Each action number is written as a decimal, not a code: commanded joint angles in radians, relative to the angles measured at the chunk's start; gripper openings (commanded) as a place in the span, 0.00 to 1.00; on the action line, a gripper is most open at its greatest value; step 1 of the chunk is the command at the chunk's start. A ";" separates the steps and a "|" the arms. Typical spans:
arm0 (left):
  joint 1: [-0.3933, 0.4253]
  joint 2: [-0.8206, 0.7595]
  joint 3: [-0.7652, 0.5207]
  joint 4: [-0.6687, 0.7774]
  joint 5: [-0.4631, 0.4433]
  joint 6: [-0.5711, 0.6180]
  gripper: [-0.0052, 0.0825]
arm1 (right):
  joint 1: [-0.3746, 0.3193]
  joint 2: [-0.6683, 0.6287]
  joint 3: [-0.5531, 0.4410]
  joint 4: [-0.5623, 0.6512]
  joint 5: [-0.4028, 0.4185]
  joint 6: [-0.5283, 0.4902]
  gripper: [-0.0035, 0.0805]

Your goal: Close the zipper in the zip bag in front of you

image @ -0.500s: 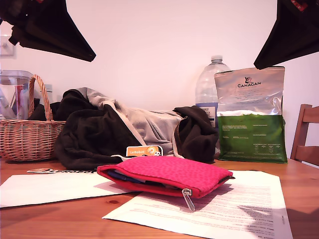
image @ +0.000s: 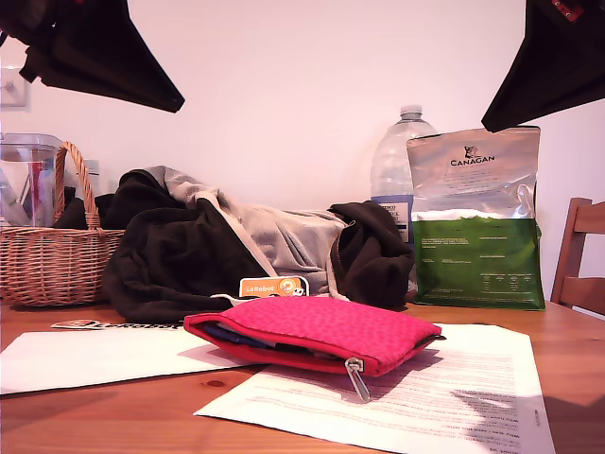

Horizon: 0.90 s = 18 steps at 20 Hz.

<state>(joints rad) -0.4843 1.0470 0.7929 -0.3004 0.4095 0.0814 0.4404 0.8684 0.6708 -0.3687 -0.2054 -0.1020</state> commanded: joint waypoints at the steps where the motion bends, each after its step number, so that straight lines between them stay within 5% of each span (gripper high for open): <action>1: -0.002 -0.008 -0.022 0.027 0.002 -0.003 0.03 | 0.003 0.004 -0.003 0.004 -0.001 0.000 0.03; 11: -0.003 -0.008 -0.022 0.101 0.004 0.032 0.03 | 0.009 0.013 -0.001 0.143 -0.020 -0.010 0.03; 18: -0.003 -0.005 -0.022 0.093 0.032 0.192 0.03 | 0.130 0.058 -0.002 0.105 0.035 -0.468 0.03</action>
<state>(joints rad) -0.4843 1.0470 0.7929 -0.2131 0.4305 0.2481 0.5602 0.9165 0.6712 -0.2657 -0.1776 -0.5327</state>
